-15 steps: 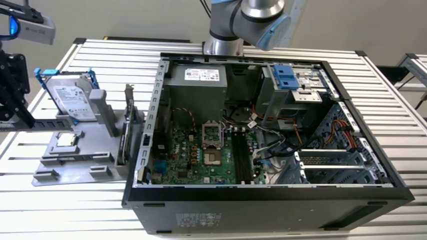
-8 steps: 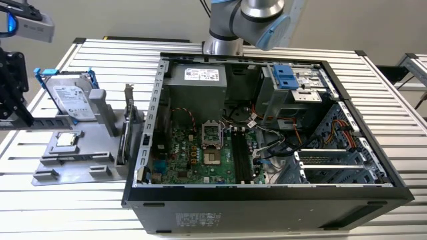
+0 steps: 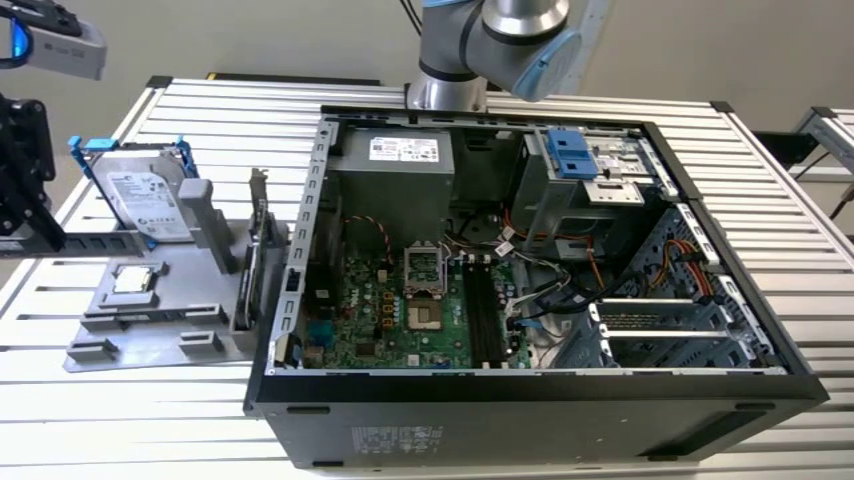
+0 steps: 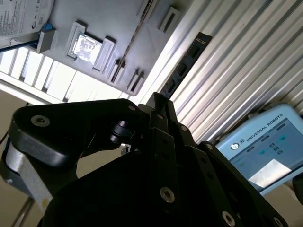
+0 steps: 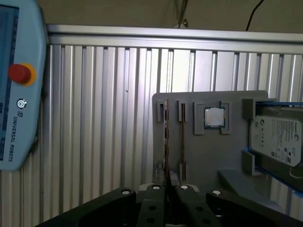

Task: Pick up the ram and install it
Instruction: 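Pick up the ram and move it above insertion slot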

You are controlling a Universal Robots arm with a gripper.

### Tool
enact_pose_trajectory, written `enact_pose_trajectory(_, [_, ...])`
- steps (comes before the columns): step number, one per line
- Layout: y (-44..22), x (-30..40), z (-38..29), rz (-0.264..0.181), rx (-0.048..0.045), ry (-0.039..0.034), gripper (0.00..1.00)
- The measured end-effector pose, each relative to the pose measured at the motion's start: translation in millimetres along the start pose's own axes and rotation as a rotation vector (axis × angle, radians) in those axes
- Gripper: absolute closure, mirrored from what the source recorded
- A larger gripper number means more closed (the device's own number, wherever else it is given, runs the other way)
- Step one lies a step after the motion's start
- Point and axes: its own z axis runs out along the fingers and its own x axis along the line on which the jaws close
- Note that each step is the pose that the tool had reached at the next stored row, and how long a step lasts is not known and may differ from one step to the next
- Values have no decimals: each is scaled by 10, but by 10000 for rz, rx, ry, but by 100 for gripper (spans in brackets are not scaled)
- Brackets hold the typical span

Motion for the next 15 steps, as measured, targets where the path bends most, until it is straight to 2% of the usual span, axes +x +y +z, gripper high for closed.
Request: enact_pose_trajectory(15, [-1,3,-86,0,-1,1,100])
